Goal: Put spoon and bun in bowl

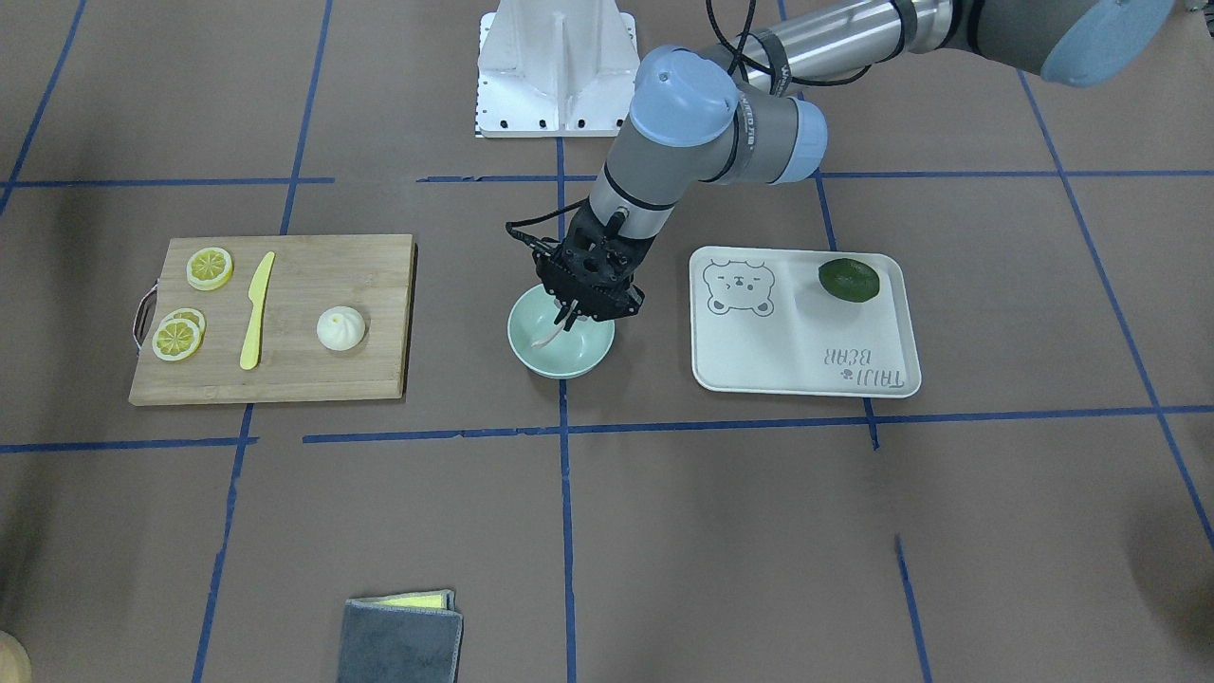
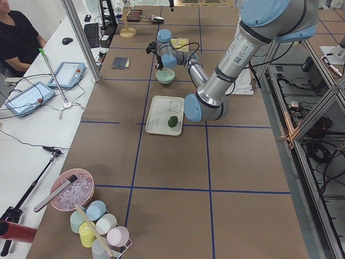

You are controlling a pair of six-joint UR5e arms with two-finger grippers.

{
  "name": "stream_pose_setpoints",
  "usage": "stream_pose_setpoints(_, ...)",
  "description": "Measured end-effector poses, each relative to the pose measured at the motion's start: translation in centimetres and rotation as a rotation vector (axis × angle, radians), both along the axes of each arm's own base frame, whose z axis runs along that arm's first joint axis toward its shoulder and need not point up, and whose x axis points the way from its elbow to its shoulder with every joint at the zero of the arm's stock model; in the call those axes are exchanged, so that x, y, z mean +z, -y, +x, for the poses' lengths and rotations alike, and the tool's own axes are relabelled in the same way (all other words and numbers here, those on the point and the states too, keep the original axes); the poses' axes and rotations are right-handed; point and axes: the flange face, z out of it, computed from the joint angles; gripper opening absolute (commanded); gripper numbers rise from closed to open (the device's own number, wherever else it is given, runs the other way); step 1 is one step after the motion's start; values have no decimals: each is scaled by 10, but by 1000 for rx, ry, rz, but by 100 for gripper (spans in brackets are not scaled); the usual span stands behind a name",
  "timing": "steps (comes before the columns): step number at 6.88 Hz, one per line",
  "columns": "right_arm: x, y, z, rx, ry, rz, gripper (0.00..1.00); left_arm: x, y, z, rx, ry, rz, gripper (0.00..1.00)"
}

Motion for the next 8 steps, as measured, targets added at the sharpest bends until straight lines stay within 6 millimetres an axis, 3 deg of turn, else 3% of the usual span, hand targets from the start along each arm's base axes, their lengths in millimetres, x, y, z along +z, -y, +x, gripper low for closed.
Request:
stream_pose_setpoints(1,0,0,0,-1,-1,0,100,-1,-3,13,-18,-6,4,70)
stream_pose_setpoints(3,-3,1,-8,-5,0,-6,100,6,-12,26,-41,4,15,73)
stream_pose_setpoints(5,-26,12,-37,21,8,-39,100,28,-17,12,-60,21,16,72)
stream_pose_setpoints(6,-45,17,-62,49,25,-50,100,45,-11,-11,-81,34,16,71)
stream_pose_setpoints(8,-89,16,-142,153,72,-82,100,78,13,-78,-107,127,72,71)
